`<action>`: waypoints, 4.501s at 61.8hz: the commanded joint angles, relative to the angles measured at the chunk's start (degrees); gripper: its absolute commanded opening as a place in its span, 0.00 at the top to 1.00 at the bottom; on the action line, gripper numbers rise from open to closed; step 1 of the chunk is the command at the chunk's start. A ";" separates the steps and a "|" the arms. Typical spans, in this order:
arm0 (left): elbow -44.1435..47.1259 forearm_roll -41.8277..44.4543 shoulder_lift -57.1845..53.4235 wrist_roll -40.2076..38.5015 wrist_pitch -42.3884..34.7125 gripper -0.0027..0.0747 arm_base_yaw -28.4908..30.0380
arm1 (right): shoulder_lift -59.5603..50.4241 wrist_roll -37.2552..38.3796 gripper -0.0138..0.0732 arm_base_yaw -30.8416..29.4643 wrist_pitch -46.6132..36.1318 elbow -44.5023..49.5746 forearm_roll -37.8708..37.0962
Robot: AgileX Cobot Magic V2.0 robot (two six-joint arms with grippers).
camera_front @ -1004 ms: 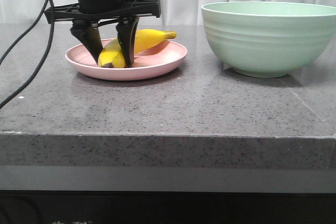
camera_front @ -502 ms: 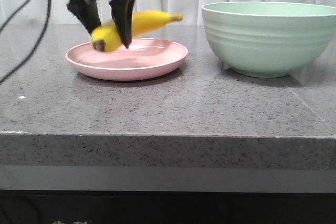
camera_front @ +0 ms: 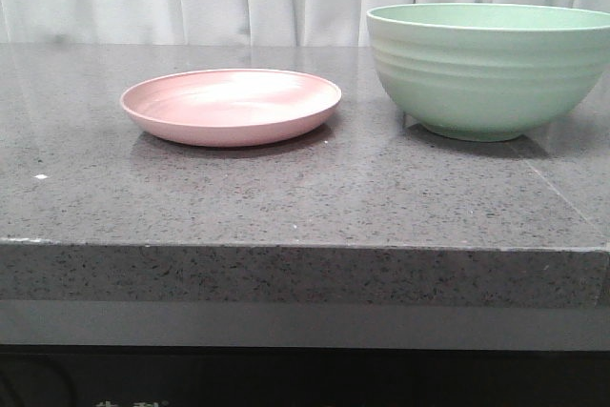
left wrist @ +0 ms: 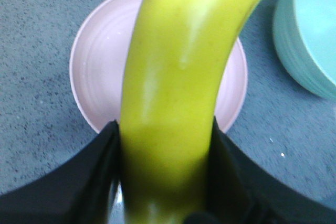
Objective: Transfer banana from pink plate to green bowl
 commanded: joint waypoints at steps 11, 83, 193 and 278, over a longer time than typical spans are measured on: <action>17.64 -14.89 -16.37 13.53 -13.21 0.80 2.39 | 1.05 -0.22 0.30 -0.30 -3.87 -1.40 1.64; 39.11 -65.80 -17.31 64.75 -14.61 0.80 2.39 | 27.63 -60.80 0.09 10.34 0.16 -4.43 67.70; 39.11 -65.80 -17.31 64.75 -13.32 0.80 2.39 | 57.15 -100.51 0.68 20.94 21.29 -18.91 103.02; 39.11 -65.80 -17.31 64.75 -13.32 0.19 2.39 | 52.37 -50.79 0.68 6.11 6.10 -35.38 55.71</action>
